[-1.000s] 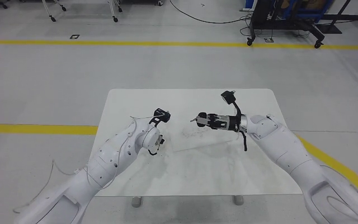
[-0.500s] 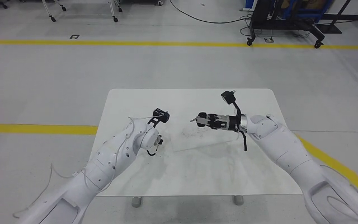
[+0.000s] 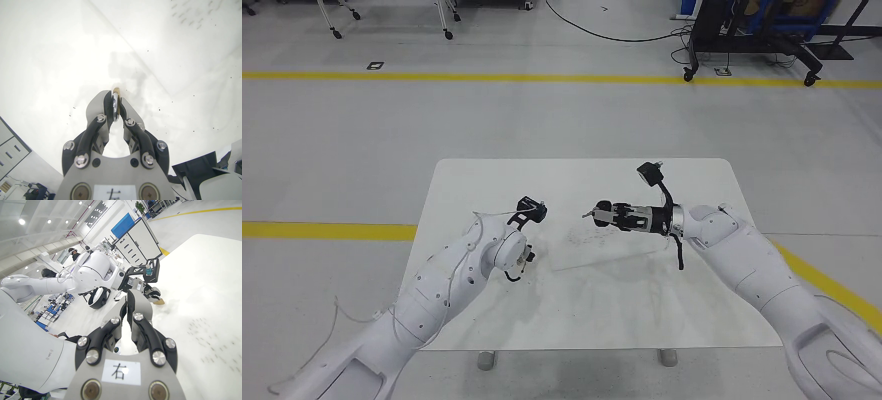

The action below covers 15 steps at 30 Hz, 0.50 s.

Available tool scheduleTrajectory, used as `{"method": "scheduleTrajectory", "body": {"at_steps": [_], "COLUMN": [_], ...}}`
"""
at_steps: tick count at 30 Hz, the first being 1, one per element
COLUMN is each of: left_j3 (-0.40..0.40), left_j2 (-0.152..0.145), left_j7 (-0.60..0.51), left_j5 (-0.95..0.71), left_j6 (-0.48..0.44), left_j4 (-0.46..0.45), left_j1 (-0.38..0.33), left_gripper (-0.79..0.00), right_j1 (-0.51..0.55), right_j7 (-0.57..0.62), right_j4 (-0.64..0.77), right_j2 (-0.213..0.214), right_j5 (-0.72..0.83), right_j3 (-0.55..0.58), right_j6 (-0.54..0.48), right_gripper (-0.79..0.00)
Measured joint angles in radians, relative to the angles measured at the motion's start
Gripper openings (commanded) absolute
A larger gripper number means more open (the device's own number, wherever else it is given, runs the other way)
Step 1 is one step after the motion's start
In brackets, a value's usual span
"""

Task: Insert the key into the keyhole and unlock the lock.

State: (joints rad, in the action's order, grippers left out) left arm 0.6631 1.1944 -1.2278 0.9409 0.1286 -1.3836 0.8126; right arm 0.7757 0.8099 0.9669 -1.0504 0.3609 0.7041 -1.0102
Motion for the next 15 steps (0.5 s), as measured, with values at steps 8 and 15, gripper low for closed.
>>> {"method": "scheduleTrajectory", "body": {"at_steps": [8, 15], "left_j3": [0.008, 0.016], "left_j2": [0.007, 0.012], "left_j7": [-0.011, -0.029], "left_j5": [0.016, 0.042], "left_j6": [-0.003, -0.003], "left_j4": [-0.002, -0.006], "left_j1": [0.006, 0.009], "left_gripper": [-0.659, -0.579], "right_j1": [0.000, 0.000], "right_j7": [0.000, 0.000], "right_j4": [0.000, 0.000], "right_j2": [0.000, 0.000], "right_j5": [0.000, 0.000], "right_j3": [0.000, 0.000], "right_j6": [0.000, 0.000], "right_gripper": [-0.785, -0.785]}}
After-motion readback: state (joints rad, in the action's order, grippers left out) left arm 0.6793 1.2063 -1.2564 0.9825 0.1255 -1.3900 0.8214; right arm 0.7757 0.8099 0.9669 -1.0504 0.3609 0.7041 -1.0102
